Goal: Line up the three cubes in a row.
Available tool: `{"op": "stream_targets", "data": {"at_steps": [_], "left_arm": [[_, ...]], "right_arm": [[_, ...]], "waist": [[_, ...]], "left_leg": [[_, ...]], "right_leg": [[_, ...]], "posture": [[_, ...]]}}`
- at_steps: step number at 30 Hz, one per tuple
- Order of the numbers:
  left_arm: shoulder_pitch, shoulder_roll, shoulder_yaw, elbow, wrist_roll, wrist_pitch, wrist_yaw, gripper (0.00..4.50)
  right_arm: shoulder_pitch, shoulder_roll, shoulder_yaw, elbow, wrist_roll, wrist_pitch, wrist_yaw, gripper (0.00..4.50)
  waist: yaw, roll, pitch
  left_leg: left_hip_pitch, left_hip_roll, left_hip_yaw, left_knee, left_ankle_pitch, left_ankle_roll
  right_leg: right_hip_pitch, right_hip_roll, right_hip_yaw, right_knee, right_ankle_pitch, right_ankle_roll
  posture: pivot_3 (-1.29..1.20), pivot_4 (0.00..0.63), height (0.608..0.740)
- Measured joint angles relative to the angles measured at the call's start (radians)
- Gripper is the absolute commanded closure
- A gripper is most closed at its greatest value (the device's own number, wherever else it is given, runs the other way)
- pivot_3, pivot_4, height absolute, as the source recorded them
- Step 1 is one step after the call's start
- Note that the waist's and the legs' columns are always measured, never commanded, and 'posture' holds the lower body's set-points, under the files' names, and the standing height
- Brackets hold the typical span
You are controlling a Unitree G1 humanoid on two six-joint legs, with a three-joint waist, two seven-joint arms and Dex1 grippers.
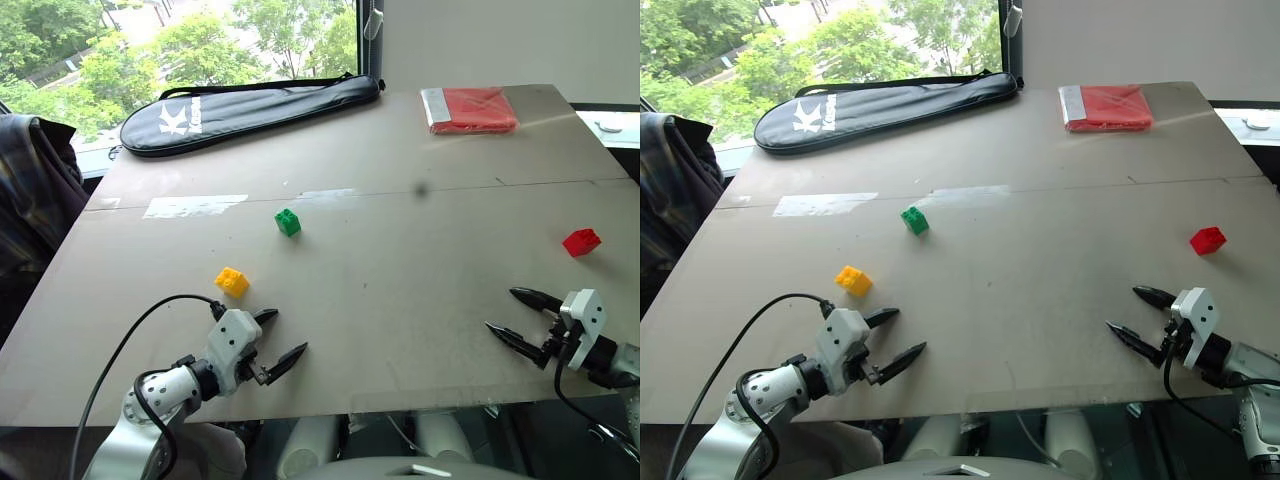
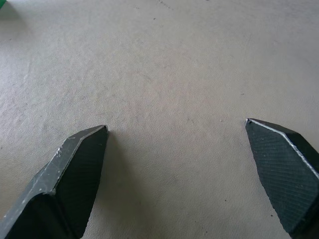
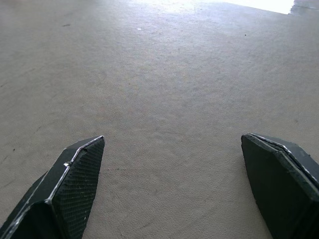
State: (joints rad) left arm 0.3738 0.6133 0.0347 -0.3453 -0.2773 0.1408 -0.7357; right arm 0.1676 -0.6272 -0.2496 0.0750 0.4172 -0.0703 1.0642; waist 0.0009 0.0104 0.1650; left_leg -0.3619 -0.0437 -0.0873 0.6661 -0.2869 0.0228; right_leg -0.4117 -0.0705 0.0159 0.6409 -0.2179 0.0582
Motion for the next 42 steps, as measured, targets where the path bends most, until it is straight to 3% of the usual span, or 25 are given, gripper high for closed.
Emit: {"op": "stream_targets", "data": {"at_steps": [7,24,30,35,42], "left_arm": [[-0.014,-0.056,0.001,0.008,-0.035,0.0,-0.001,0.02],[-0.027,-0.051,0.006,0.033,-0.041,-0.024,-0.037,0.02],[-0.083,-0.027,-0.003,0.013,-0.063,0.024,-0.073,0.02],[-0.228,0.021,-0.045,-0.078,-0.156,0.157,-0.147,0.02],[-0.46,0.064,-0.083,-0.162,-0.301,0.307,-0.241,0.02]], "right_arm": [[0.004,0.003,0.0,0.0,0.002,-0.007,0.004,0.0],[0.013,0.02,-0.018,0.011,0.042,-0.018,0.002,0.0],[0.027,0.035,-0.139,-0.013,0.112,0.032,-0.092,0.0],[-0.007,0.032,-0.24,0.02,0.082,0.085,-0.287,0.0],[-0.168,0.012,-0.229,0.084,0.009,0.237,-0.498,0.0]], "waist": [[0.013,-0.001,0.001],[0.014,-0.002,0.001],[0.014,-0.004,0.005],[0.013,-0.015,0.012],[-0.002,-0.014,0.014]], "left_leg": [[0.0,0.0,-0.001,0.0,0.0,0.0],[-0.001,0.0,-0.001,0.0,0.0,0.0],[-0.002,0.0,-0.002,0.0,0.0,0.0],[-0.007,-0.001,-0.002,0.002,0.0,0.0],[-0.007,-0.002,-0.001,0.001,0.0,0.0]], "right_leg": [[0.0,0.0,-0.001,0.0,0.0,0.0],[0.0,0.0,-0.001,0.0,0.0,0.0],[-0.001,0.0,-0.002,0.0,0.0,0.0],[-0.005,0.001,-0.003,0.0,0.001,0.0],[-0.006,0.003,-0.001,0.0,0.002,-0.001]], "posture": [[0.0,0.15,0.712],[0.0,0.15,0.712],[0.0,0.15,0.712],[0.0,0.15,0.712],[0.0,0.15,0.712]]}}
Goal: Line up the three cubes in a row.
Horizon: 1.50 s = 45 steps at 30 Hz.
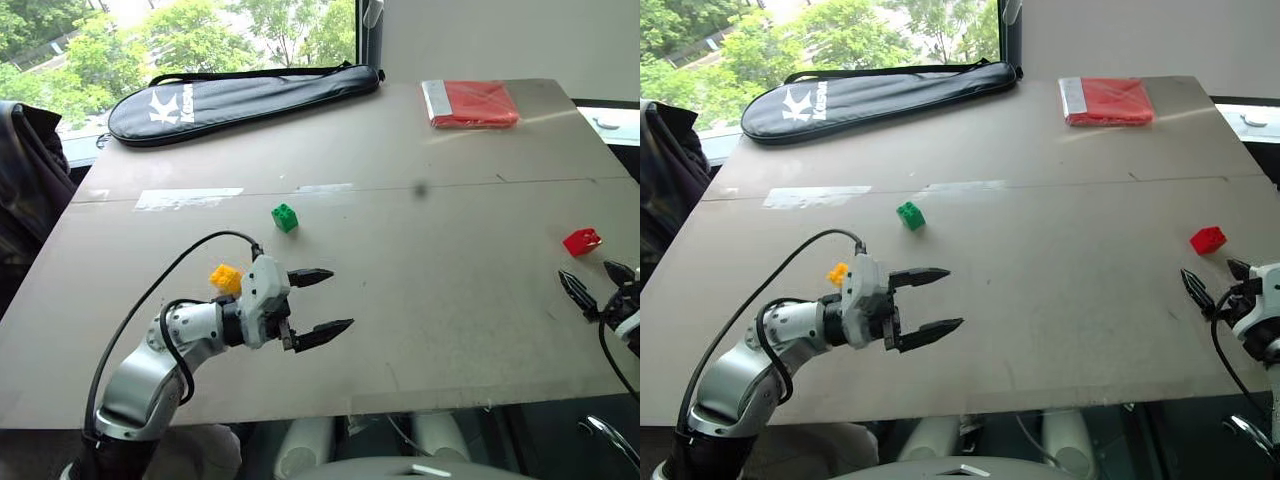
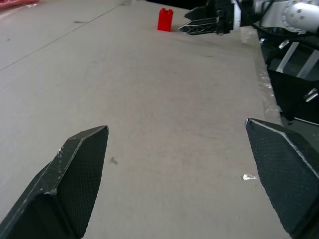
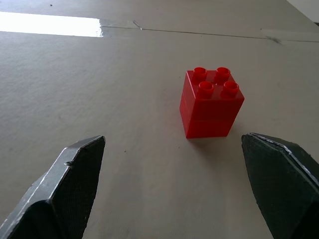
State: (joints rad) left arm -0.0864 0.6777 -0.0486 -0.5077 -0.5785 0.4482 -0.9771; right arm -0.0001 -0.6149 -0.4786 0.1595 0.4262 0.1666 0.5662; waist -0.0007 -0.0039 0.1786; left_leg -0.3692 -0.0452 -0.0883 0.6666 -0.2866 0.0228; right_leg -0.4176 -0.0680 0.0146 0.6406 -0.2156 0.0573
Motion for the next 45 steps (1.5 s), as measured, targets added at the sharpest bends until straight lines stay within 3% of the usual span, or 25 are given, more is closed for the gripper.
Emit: {"op": "stream_targets", "data": {"at_steps": [9,26,30,34,40,45], "left_arm": [[-0.201,0.005,-0.041,-0.012,-0.024,0.086,-0.021,0.02],[-0.253,0.004,-0.042,-0.071,-0.055,0.169,0.019,0.02],[-0.253,0.004,-0.042,-0.072,-0.054,0.174,0.021,0.0],[-0.253,0.004,-0.042,-0.072,-0.054,0.174,0.021,0.0],[-0.249,0.004,-0.042,-0.073,-0.053,0.174,0.024,0.0],[-0.232,0.013,-0.042,-0.073,-0.052,0.173,0.018,0.0]], "right_arm": [[-0.182,-0.002,0.032,0.182,-0.026,0.047,-0.036,0.0],[-0.338,-0.052,0.075,0.425,-0.088,-0.026,0.07,0.0],[-0.367,-0.063,0.078,0.466,-0.087,-0.051,0.134,1.17],[-0.371,-0.073,0.079,0.476,-0.088,-0.066,0.186,3.08],[-0.347,-0.073,0.079,0.448,-0.089,-0.07,0.193,3.17],[-0.277,-0.053,0.117,0.293,-0.068,-0.026,0.234,3.17]], "waist": [[-0.008,-0.003,0.003],[-0.014,-0.003,0.004],[-0.014,-0.003,0.004],[-0.013,-0.003,0.004],[-0.013,-0.003,0.004],[-0.015,-0.003,0.004]], "left_leg": [[-0.002,-0.001,-0.001,0.001,0.0,0.0],[-0.001,-0.001,0.001,0.001,0.0,0.0],[-0.001,-0.001,0.001,0.001,0.0,0.0],[-0.001,-0.001,0.001,0.001,0.0,0.0],[-0.001,-0.001,0.001,0.001,0.0,0.0],[0.0,-0.001,0.001,0.001,0.0,0.0]], "right_leg": [[0.0,0.002,0.0,0.0,0.003,0.0],[0.0,0.003,0.002,0.0,0.004,0.0],[0.0,0.003,0.002,0.0,0.004,0.0],[0.0,0.003,0.001,0.0,0.004,0.0],[0.0,0.003,0.002,0.0,0.004,0.0],[0.0,0.003,0.002,0.0,0.004,0.0]], "posture": [[0.0,0.15,0.712],[0.0,0.15,0.712],[0.0,0.15,0.712],[0.0,0.15,0.712],[0.0,0.15,0.712],[0.0,0.15,0.712]]}}
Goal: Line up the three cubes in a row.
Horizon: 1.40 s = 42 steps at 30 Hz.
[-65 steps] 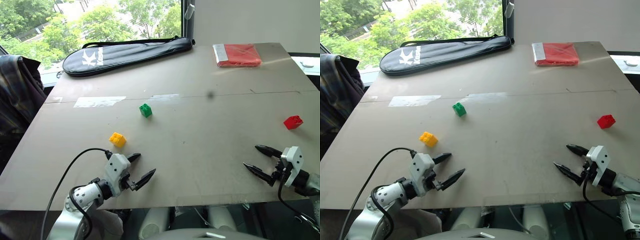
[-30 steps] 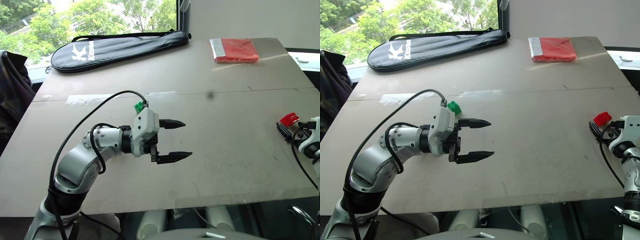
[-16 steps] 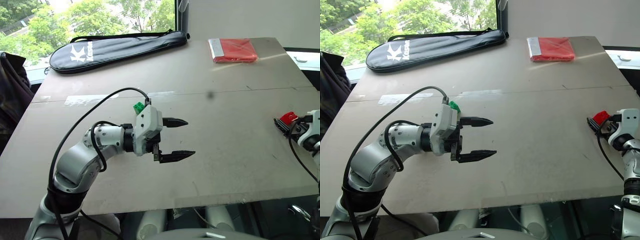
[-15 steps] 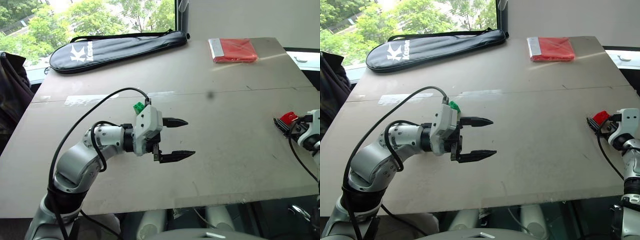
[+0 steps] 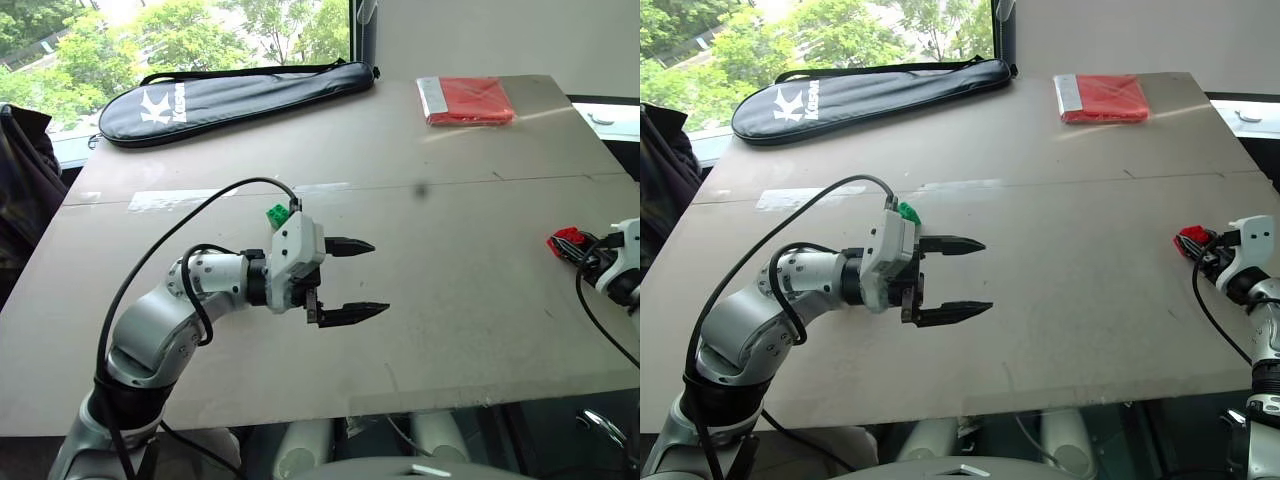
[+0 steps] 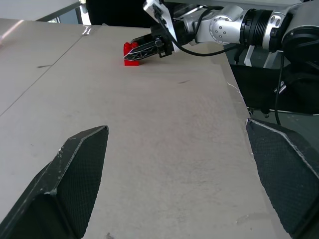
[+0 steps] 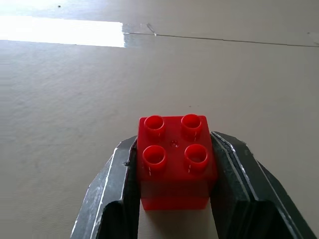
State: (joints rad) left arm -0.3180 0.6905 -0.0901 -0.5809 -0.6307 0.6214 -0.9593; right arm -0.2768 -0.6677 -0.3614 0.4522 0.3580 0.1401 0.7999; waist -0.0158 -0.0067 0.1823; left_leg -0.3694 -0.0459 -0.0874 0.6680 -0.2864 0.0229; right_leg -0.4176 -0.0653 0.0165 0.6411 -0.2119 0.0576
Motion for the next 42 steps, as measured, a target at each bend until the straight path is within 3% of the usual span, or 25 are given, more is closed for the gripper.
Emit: {"op": "stream_targets", "data": {"at_steps": [8,12,17,27,34,37,39,41,42], "left_arm": [[0.115,0.066,0.003,0.005,0.036,-0.06,-0.05,0.0],[0.16,0.09,0.006,0.029,0.065,-0.112,-0.087,0.0],[0.176,0.102,0.015,0.048,0.092,-0.162,-0.106,0.0],[0.256,0.103,0.059,0.039,0.111,-0.211,-0.078,0.0],[0.279,0.107,0.064,0.039,0.14,-0.245,-0.068,0.0],[0.28,0.107,0.064,0.039,0.14,-0.248,-0.066,0.0],[0.282,0.107,0.064,0.039,0.14,-0.249,-0.063,0.0],[0.282,0.107,0.064,0.039,0.14,-0.252,-0.061,0.0],[0.282,0.107,0.064,0.039,0.14,-0.253,-0.061,0.0]], "right_arm": [[0.05,0.013,0.153,-0.242,0.132,0.034,0.35,3.17],[0.003,-0.013,0.28,-0.216,0.071,-0.072,0.53,3.17],[-0.141,-0.007,0.415,-0.045,0.047,-0.26,0.745,3.17],[-0.385,-0.04,0.77,0.269,0.152,-0.463,0.76,3.17],[-0.501,0.003,0.827,0.463,0.139,-0.548,0.764,3.17],[-0.524,0.007,0.843,0.502,0.126,-0.561,0.764,1.42],[-0.523,0.008,0.864,0.535,0.109,-0.562,0.766,0.97],[-0.536,0.013,0.861,0.554,0.089,-0.582,0.766,0.04],[-0.537,0.014,0.856,0.56,0.081,-0.587,0.766,0.02]], "waist": [[0.001,0.0,0.0],[0.004,0.0,0.001],[0.001,0.0,0.001],[0.002,0.0,0.002],[0.002,0.0,0.002],[0.001,0.0,0.002],[0.002,0.0,0.002],[0.0,0.0,0.002],[-0.001,0.0,0.002]], "left_leg": [[0.001,0.0,0.0,0.0,0.0,0.0],[0.0,0.0,-0.001,0.001,0.0,0.0],[0.002,0.0,-0.001,0.001,0.0,0.0],[0.001,0.0,-0.001,0.001,0.0,-0.001],[0.002,0.0,-0.001,0.001,0.0,0.0],[0.003,0.0,-0.001,0.001,0.0,0.0],[0.002,0.0,-0.001,0.001,0.0,-0.001],[0.002,0.0,0.0,0.001,0.0,-0.001],[0.003,0.0,0.0,0.001,0.0,-0.001]], "right_leg": [[0.0,0.0,0.0,0.0,0.0,0.0],[0.0,0.0,-0.002,0.0,0.0,0.0],[0.001,0.0,-0.002,0.0,0.0,0.0],[0.0,-0.005,-0.002,0.0,0.0,-0.001],[0.001,-0.005,-0.002,0.0,0.001,-0.002],[0.002,-0.004,-0.002,0.001,0.001,-0.002],[0.001,-0.004,-0.002,0.001,0.001,-0.002],[0.001,-0.004,-0.001,0.001,0.001,-0.002],[0.001,-0.004,-0.001,0.001,0.001,-0.002]], "posture": [[0.0,0.15,0.712],[0.0,0.15,0.712],[0.0,0.15,0.712],[0.0,0.15,0.712],[0.0,0.15,0.712],[0.0,0.15,0.712],[0.0,0.15,0.712],[0.0,0.15,0.712],[0.0,0.15,0.712]]}}
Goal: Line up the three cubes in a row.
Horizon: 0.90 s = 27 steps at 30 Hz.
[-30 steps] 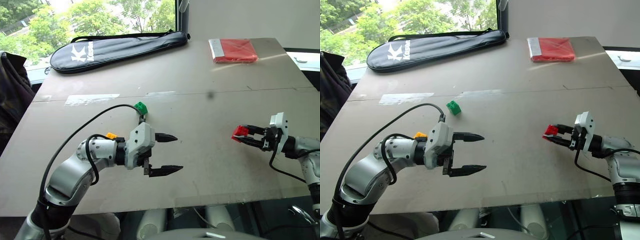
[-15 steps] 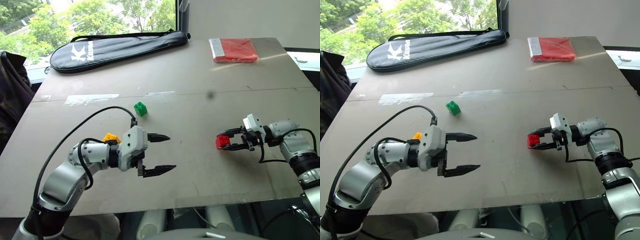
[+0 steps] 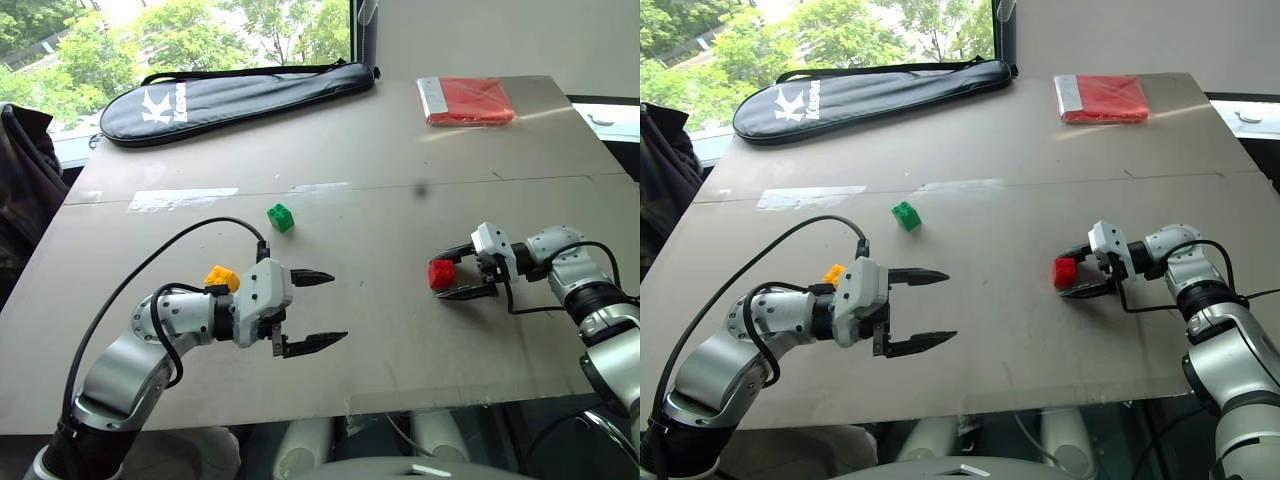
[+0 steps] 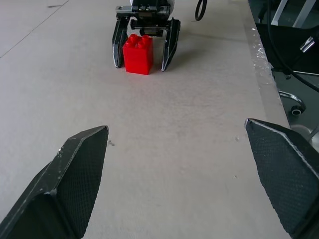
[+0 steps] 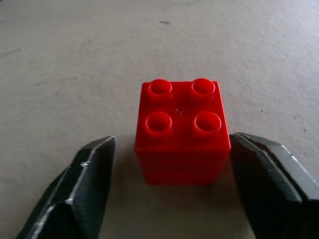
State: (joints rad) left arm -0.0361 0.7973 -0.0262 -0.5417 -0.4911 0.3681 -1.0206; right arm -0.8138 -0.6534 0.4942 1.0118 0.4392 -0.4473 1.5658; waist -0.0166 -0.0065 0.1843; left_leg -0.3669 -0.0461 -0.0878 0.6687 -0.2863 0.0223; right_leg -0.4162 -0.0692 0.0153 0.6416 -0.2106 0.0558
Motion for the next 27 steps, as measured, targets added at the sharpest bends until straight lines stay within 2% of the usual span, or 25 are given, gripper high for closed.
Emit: {"op": "stream_targets", "data": {"at_steps": [5,9,13,14,19,22,27], "left_arm": [[0.017,0.0,0.004,-0.008,-0.003,-0.001,0.004,0.0],[0.109,-0.013,0.037,-0.038,-0.023,0.006,0.035,0.0],[0.183,-0.131,0.097,-0.039,-0.014,-0.027,0.159,0.0],[0.21,-0.186,0.13,-0.042,0.0,-0.047,0.219,0.0],[0.253,-0.288,0.19,-0.045,0.104,-0.049,0.434,0.0],[0.14,-0.425,0.136,-0.026,0.282,0.035,0.701,0.0],[-0.031,-0.589,0.009,0.073,0.455,0.172,0.94,0.0]], "right_arm": [[0.0,0.003,-0.028,0.012,-0.016,-0.009,0.0,0.02],[0.041,-0.063,-0.076,-0.079,0.053,0.055,0.0,0.02],[0.113,-0.092,-0.199,-0.234,0.156,0.162,0.001,0.02],[0.153,-0.097,-0.249,-0.295,0.182,0.197,0.002,0.02],[0.28,-0.107,-0.41,-0.477,0.239,0.341,-0.033,0.02],[0.38,-0.093,-0.511,-0.624,0.274,0.421,-0.125,0.02],[0.487,-0.054,-0.589,-0.818,0.282,0.499,-0.252,0.02]], "waist": [[0.001,0.0,0.0],[0.003,0.001,0.0],[0.004,0.001,0.001],[0.005,0.001,0.0],[0.011,0.001,0.0],[0.031,0.001,0.0],[0.033,0.0,0.0]], "left_leg": [[0.0,0.0,0.0,0.0,0.0,0.0],[-0.002,0.0,0.0,0.0,0.0,0.0],[-0.003,0.001,-0.002,0.0,0.0,0.0],[-0.002,0.001,-0.002,0.0,0.0,0.0],[-0.003,0.0,-0.002,0.0,0.0,0.001],[-0.003,-0.001,-0.003,0.003,0.0,0.001],[-0.003,-0.003,-0.002,0.004,0.0,0.001]], "right_leg": [[0.0,0.001,0.0,0.001,0.0,0.0],[-0.001,-0.002,0.0,0.0,0.0,0.0],[-0.002,-0.003,0.0,-0.001,0.0,0.0],[-0.001,-0.003,0.0,-0.001,0.0,0.0],[-0.001,-0.003,0.001,0.0,0.0,0.0],[0.001,-0.002,-0.002,0.0,0.002,0.003],[0.001,-0.001,-0.001,0.0,0.003,0.005]], "posture": [[0.0,0.15,0.712],[0.0,0.15,0.712],[0.0,0.15,0.712],[0.0,0.15,0.712],[0.0,0.15,0.712],[0.0,0.15,0.712],[0.0,0.15,0.712]]}}
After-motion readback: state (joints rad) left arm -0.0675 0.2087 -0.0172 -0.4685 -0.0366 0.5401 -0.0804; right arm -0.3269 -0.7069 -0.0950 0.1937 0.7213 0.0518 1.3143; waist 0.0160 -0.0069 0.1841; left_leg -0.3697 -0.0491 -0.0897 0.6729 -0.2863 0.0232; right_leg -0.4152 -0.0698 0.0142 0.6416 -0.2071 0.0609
